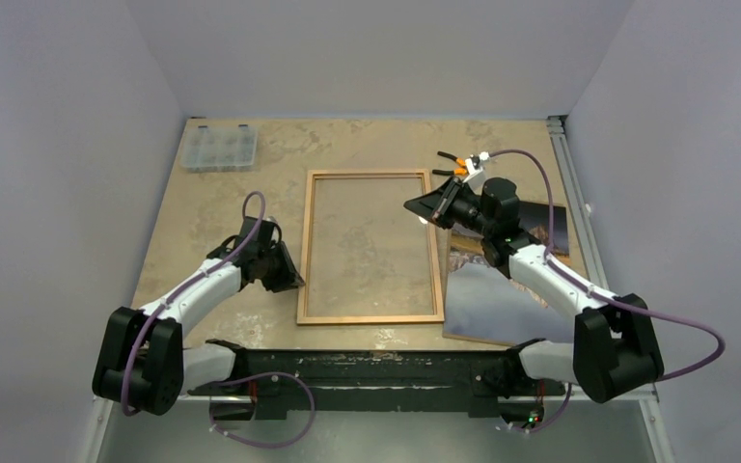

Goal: Put the photo into the frame
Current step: Place the photo frame item in the photo frame.

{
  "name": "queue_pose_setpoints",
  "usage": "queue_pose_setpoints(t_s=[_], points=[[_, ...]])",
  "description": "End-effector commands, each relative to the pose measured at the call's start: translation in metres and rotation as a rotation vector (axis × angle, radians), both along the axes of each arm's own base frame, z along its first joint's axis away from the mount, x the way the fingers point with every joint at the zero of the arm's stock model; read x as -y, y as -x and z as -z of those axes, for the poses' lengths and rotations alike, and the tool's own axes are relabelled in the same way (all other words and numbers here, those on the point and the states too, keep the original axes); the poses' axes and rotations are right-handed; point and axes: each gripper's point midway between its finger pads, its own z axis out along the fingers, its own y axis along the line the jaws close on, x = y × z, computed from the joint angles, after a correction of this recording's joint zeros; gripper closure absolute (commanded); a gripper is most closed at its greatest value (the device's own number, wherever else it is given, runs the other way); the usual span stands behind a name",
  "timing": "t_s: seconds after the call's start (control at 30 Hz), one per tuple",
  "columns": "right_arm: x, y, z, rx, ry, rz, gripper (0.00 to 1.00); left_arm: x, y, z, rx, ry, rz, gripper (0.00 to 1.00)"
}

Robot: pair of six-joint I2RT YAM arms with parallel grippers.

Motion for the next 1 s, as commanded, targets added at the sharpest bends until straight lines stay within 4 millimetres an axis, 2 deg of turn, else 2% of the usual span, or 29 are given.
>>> queue_pose_setpoints(t_s=[0.0,0.27,0.57,0.97], points=[[-0.006,-0.012,-0.043,0.152,-0.041,0.012,1.00,-0.011,0.005,0.012,-0.003,-0.054,0.007,0.80],[-0.012,-0.014,-0.030,0.124,-0.035,0.009,1.00,-0.011,0.005,0.012,-0.004,-0.054,0.007,0.81],[-0.013,-0.013,-0.024,0.105,-0.060,0.016,1.00,-0.011,0.006,0.013,-0.003,-0.052,0.008,0.81],[-0.016,-0.008,0.001,0.027,-0.050,0.039,1.00,-0.011,0.005,0.013,0.002,-0.051,0.005,0.81]])
